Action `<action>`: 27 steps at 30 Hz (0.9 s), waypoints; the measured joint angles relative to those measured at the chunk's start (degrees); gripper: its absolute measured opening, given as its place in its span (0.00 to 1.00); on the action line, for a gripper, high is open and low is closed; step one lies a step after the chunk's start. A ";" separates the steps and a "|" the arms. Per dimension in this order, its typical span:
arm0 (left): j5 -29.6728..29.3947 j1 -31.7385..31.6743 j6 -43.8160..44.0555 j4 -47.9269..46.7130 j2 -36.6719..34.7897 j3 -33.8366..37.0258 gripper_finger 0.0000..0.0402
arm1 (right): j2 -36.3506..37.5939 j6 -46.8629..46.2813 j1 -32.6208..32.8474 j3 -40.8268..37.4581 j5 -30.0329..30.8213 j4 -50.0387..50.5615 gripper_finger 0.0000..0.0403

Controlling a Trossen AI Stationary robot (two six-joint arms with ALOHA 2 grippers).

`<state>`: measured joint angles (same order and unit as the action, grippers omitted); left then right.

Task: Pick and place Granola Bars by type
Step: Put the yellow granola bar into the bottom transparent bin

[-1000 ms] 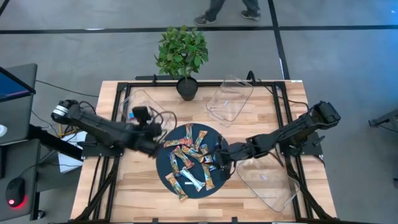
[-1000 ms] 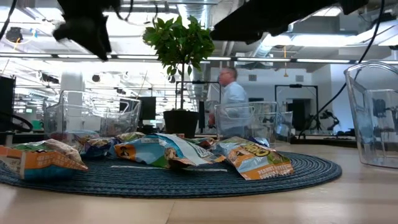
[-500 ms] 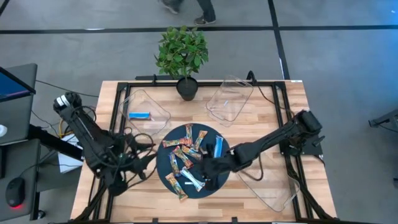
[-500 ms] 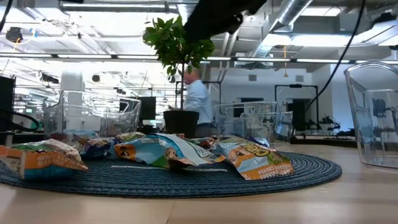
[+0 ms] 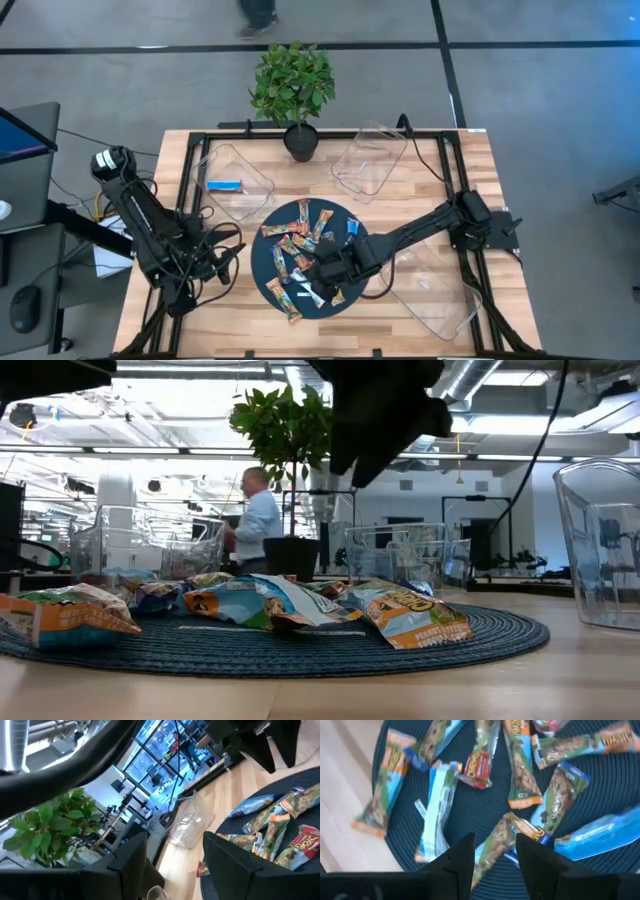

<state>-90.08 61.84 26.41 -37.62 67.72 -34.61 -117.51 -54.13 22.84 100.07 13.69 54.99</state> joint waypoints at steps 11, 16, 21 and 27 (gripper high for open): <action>-0.02 -0.44 0.02 -1.98 -0.28 -0.07 0.47 | -2.90 -8.86 2.73 -1.04 -1.47 -2.35 0.33; 0.00 -0.44 1.22 -1.94 -0.28 -0.09 0.47 | -5.85 -9.42 3.71 -0.81 -3.86 -3.39 0.33; 0.01 -0.46 3.09 -1.93 -0.28 -0.09 0.47 | -5.60 -8.70 3.94 -0.70 -3.25 -2.54 0.38; 0.04 -0.44 5.27 -1.14 -0.28 -0.11 0.47 | -5.62 -6.91 4.08 -0.81 -3.10 -1.81 0.49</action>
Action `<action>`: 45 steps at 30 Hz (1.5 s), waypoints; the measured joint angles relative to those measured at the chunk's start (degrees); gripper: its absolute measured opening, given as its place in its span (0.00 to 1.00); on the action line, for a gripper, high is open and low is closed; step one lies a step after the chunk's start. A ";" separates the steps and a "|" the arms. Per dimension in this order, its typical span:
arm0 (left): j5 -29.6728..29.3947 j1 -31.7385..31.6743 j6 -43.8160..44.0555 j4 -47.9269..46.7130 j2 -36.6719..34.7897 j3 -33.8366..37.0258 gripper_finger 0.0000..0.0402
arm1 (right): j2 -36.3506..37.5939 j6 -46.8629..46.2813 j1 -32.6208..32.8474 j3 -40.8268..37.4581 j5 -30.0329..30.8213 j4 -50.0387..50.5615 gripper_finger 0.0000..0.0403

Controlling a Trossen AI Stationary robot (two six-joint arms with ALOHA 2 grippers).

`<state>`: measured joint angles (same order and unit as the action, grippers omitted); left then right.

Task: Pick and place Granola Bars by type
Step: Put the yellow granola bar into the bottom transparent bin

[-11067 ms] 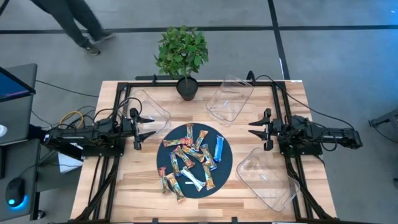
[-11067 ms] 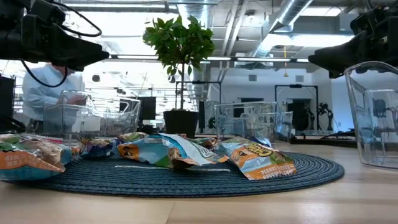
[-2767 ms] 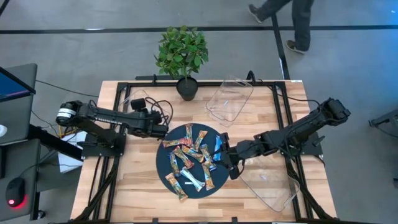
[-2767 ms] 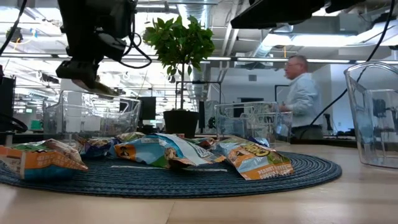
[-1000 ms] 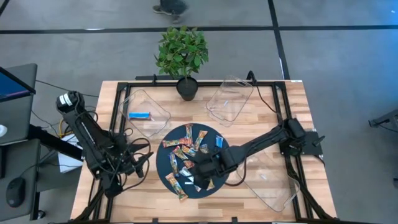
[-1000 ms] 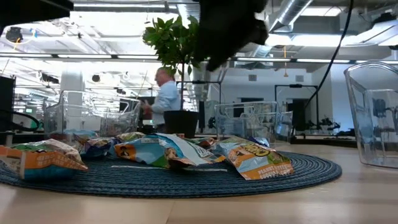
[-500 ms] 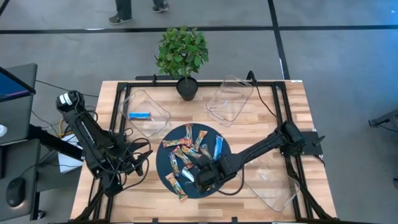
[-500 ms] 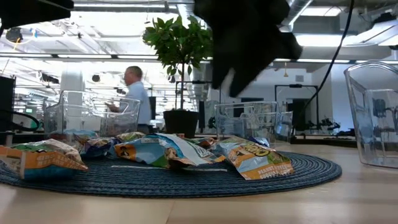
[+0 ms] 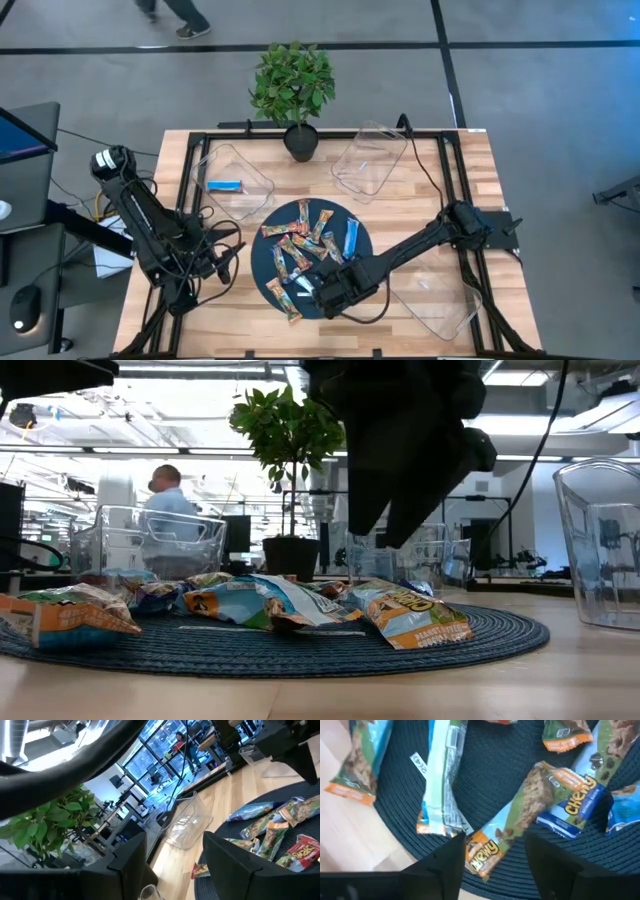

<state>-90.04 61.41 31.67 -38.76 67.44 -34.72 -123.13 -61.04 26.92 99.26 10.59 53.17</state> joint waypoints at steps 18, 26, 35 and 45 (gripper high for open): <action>0.00 -0.02 0.01 1.17 0.00 0.00 0.47 | -2.20 -3.08 -1.21 -0.10 1.42 -0.39 0.60; 0.02 -0.04 0.00 1.17 0.00 0.00 0.47 | -5.54 -1.54 -1.86 0.10 -5.07 -1.92 0.60; 0.04 -0.07 0.35 0.76 0.00 0.00 0.47 | -5.60 -1.47 -2.27 -0.04 -5.27 1.23 0.58; 0.04 -0.07 0.45 0.76 0.00 0.00 0.47 | -5.60 1.18 -2.29 -0.02 -4.39 1.83 0.37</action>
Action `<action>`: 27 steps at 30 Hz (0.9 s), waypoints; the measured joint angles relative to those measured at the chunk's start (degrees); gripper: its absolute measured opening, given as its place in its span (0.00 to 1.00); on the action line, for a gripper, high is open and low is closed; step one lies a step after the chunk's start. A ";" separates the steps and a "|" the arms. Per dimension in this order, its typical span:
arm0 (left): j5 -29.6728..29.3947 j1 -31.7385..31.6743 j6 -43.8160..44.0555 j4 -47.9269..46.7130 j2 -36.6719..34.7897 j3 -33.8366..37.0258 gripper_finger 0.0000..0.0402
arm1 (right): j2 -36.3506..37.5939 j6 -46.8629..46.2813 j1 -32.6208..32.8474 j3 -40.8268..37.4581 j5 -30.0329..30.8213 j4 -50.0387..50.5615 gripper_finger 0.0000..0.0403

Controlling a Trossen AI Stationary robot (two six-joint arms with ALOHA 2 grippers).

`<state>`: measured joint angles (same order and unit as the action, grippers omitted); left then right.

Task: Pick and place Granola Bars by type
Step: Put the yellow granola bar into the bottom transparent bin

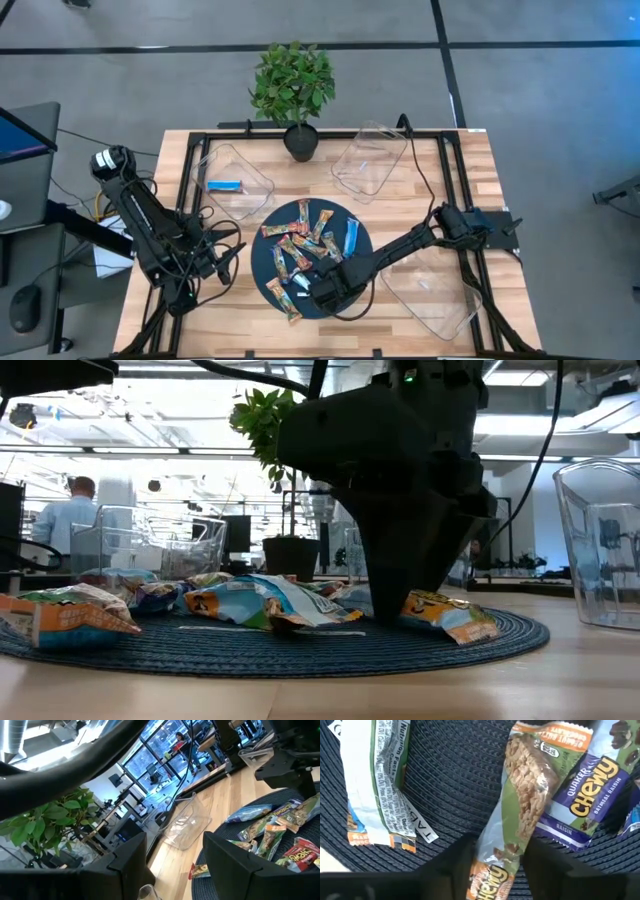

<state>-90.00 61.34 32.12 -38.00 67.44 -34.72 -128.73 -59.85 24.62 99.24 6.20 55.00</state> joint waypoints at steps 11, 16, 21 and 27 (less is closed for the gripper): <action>-0.01 0.00 0.07 0.00 0.00 0.00 0.47 | 0.02 3.78 -0.02 0.93 0.22 0.33 0.22; -0.01 0.00 0.07 0.00 0.00 0.00 0.47 | 0.04 7.25 -0.02 4.61 1.50 0.51 0.21; -0.02 0.00 0.07 0.00 0.00 0.00 0.47 | 0.05 10.65 -0.01 10.97 3.01 4.65 0.21; 0.00 0.00 0.35 0.00 0.00 0.00 0.47 | 0.07 10.04 1.34 18.88 6.24 17.29 0.21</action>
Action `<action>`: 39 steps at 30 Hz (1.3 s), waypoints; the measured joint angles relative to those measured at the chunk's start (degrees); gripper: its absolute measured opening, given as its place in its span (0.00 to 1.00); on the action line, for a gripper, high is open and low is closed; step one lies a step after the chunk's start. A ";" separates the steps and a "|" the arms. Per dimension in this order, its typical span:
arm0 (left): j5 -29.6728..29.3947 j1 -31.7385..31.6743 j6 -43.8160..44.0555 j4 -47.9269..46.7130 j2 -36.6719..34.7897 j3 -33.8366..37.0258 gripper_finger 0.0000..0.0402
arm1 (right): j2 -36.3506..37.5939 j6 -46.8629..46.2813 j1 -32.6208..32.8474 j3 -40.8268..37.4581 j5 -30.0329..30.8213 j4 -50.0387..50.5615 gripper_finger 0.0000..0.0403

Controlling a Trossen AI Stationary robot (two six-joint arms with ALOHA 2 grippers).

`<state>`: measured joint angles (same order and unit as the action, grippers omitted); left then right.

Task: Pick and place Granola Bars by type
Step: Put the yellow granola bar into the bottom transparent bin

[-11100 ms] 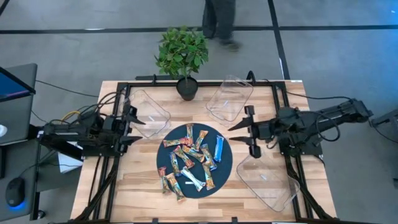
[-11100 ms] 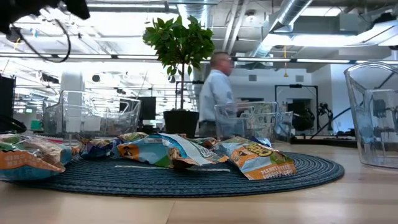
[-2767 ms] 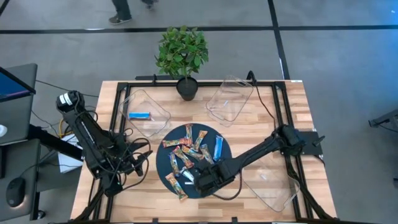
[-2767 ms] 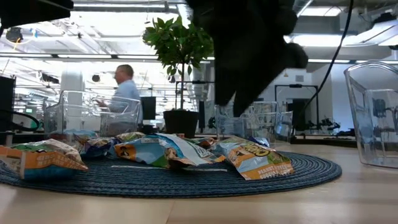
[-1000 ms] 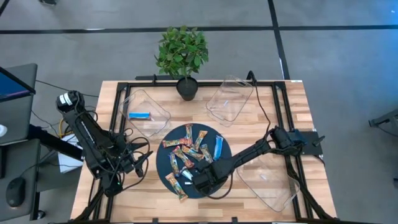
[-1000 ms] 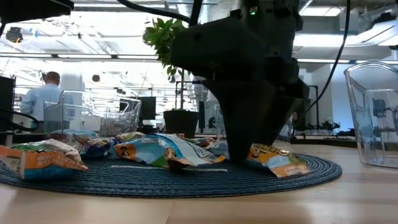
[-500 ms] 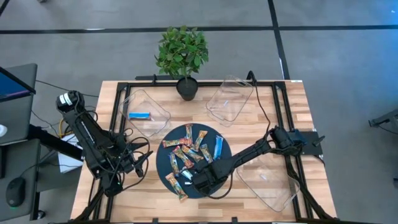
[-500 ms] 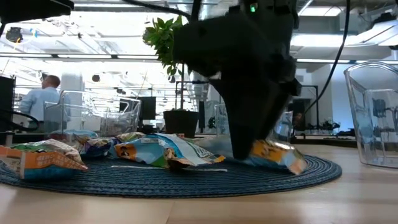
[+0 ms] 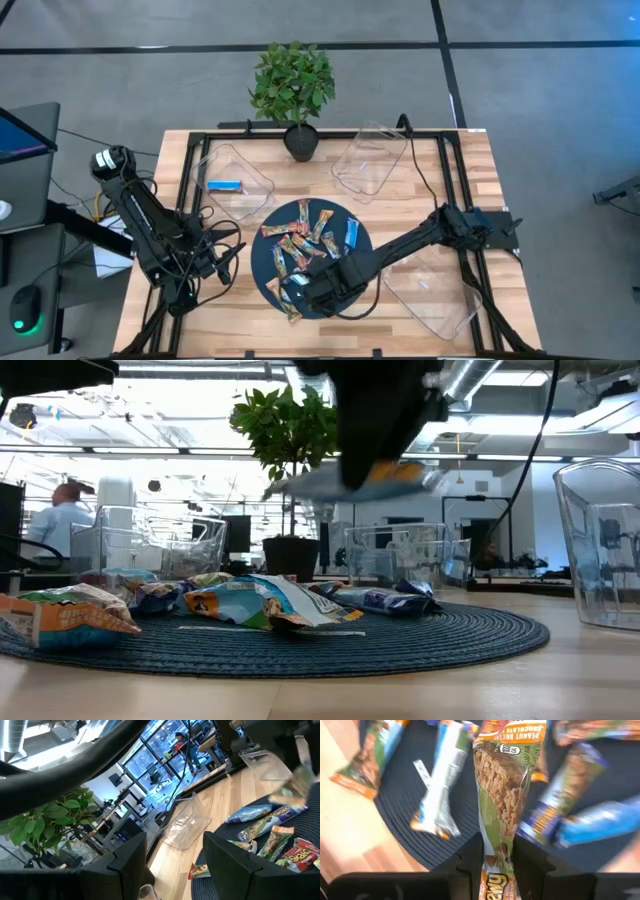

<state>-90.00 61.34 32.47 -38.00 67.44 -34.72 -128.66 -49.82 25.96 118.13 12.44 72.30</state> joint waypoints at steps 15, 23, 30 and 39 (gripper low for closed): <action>-0.02 0.00 0.38 0.12 0.01 -0.02 0.47 | 2.25 -16.73 9.02 7.41 3.33 17.70 0.21; -0.02 -1.84 0.75 0.20 0.02 -0.02 0.47 | 2.86 -23.66 14.56 7.26 2.42 17.68 0.21; 2.07 -5.08 1.05 0.22 0.02 -0.02 0.47 | 2.99 -26.46 16.85 7.26 6.09 17.72 0.20; 2.50 -8.11 1.07 0.49 0.02 -0.02 0.47 | 1.85 -14.20 10.39 7.25 14.17 17.70 0.10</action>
<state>-87.50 53.23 33.54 -37.51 67.46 -34.74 -126.81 -64.02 36.36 125.38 26.61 90.00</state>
